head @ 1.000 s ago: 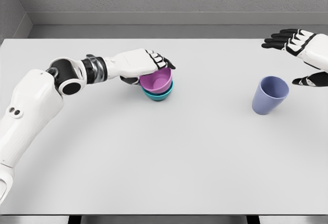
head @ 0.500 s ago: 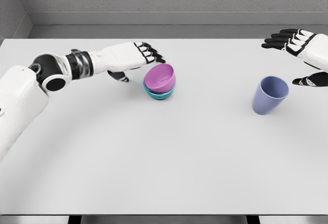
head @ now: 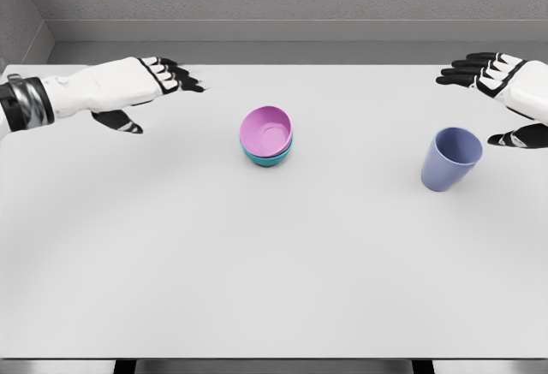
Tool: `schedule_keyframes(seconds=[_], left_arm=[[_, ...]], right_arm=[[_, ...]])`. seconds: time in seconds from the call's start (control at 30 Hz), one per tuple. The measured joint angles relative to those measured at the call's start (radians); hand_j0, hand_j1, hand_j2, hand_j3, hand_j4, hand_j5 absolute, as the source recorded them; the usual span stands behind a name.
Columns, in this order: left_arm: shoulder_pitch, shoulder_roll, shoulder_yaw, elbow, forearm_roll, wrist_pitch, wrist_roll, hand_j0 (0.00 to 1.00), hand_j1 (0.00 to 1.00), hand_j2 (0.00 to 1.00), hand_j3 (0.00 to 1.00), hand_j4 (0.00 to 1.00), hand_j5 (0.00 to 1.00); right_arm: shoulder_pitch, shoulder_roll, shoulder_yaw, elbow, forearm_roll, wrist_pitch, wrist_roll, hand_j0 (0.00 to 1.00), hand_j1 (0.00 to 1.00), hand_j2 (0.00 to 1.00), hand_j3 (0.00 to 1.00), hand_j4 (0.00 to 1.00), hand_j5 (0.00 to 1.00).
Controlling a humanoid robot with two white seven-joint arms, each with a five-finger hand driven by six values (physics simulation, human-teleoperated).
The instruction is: Stacking bowl and cup with both arms
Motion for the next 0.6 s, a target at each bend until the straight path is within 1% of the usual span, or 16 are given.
schedule_keyframes(seconds=[0.03, 0.13, 0.17, 0.23, 0.3, 0.33, 0.37, 0.43, 0.5, 0.53, 0.6], left_arm=[[0.002, 0.017, -0.001, -0.002, 0.011, 0.0, 0.0, 1.0, 1.0, 1.0, 1.0, 1.0, 1.0], [0.002, 0.057, -0.002, -0.004, 0.03, 0.0, 0.0, 1.0, 1.0, 1.0, 1.0, 1.0, 1.0], [0.0, 0.063, -0.001, -0.001, 0.034, 0.0, 0.0, 1.0, 1.0, 1.0, 1.0, 1.0, 1.0], [0.0, 0.071, -0.001, 0.0, 0.04, 0.0, 0.0, 1.0, 1.0, 1.0, 1.0, 1.0, 1.0], [0.0, 0.076, 0.0, 0.001, 0.043, 0.0, 0.0, 1.0, 1.0, 1.0, 1.0, 1.0, 1.0], [0.0, 0.077, -0.001, 0.001, 0.045, 0.0, 0.0, 1.0, 1.0, 1.0, 1.0, 1.0, 1.0], [0.002, 0.078, -0.001, 0.001, 0.045, 0.0, 0.0, 1.0, 1.0, 1.0, 1.0, 1.0, 1.0], [0.002, 0.079, -0.001, 0.001, 0.045, 0.0, -0.001, 1.0, 1.0, 1.0, 1.0, 1.0, 1.0], [0.002, 0.079, -0.002, 0.001, 0.045, 0.0, -0.001, 1.0, 1.0, 1.0, 1.0, 1.0, 1.0], [0.002, 0.079, -0.002, 0.001, 0.045, 0.0, -0.002, 1.0, 1.0, 1.0, 1.0, 1.0, 1.0], [0.002, 0.079, -0.001, 0.002, 0.045, 0.0, -0.002, 1.0, 1.0, 1.0, 1.0, 1.0, 1.0]], right_arm=[[-0.005, 0.0, -0.004, -0.001, 0.0, 0.0, 0.042, 1.0, 1.0, 1.0, 1.0, 1.0, 1.0], [-0.018, 0.005, -0.046, -0.003, 0.0, 0.006, 0.235, 1.0, 1.0, 1.0, 1.0, 1.0, 1.0], [-0.047, 0.011, -0.058, -0.005, 0.002, 0.022, 0.278, 1.0, 1.0, 1.0, 1.0, 1.0, 1.0], [-0.07, 0.017, -0.071, -0.008, -0.001, 0.059, 0.33, 1.0, 1.0, 1.0, 1.0, 1.0, 1.0], [-0.133, 0.021, -0.073, -0.007, 0.005, 0.079, 0.358, 1.0, 1.0, 1.0, 1.0, 1.0, 1.0], [-0.178, 0.022, -0.064, -0.004, -0.002, 0.091, 0.365, 1.0, 1.0, 1.0, 1.0, 1.0, 1.0], [-0.254, 0.031, -0.034, 0.007, 0.003, 0.093, 0.372, 1.0, 1.0, 1.0, 1.0, 1.0, 1.0], [-0.425, 0.065, 0.085, 0.063, 0.003, 0.101, 0.378, 1.0, 1.0, 1.0, 1.0, 1.0, 1.0], [-0.439, 0.096, 0.217, 0.123, 0.002, 0.105, 0.381, 1.0, 1.0, 1.0, 1.0, 1.0, 1.0], [-0.437, 0.104, 0.266, 0.141, 0.003, 0.105, 0.383, 1.0, 1.0, 1.0, 1.0, 1.0, 1.0], [-0.437, 0.111, 0.33, 0.162, 0.005, 0.103, 0.384, 1.0, 1.0, 1.0, 1.0, 1.0, 1.0]])
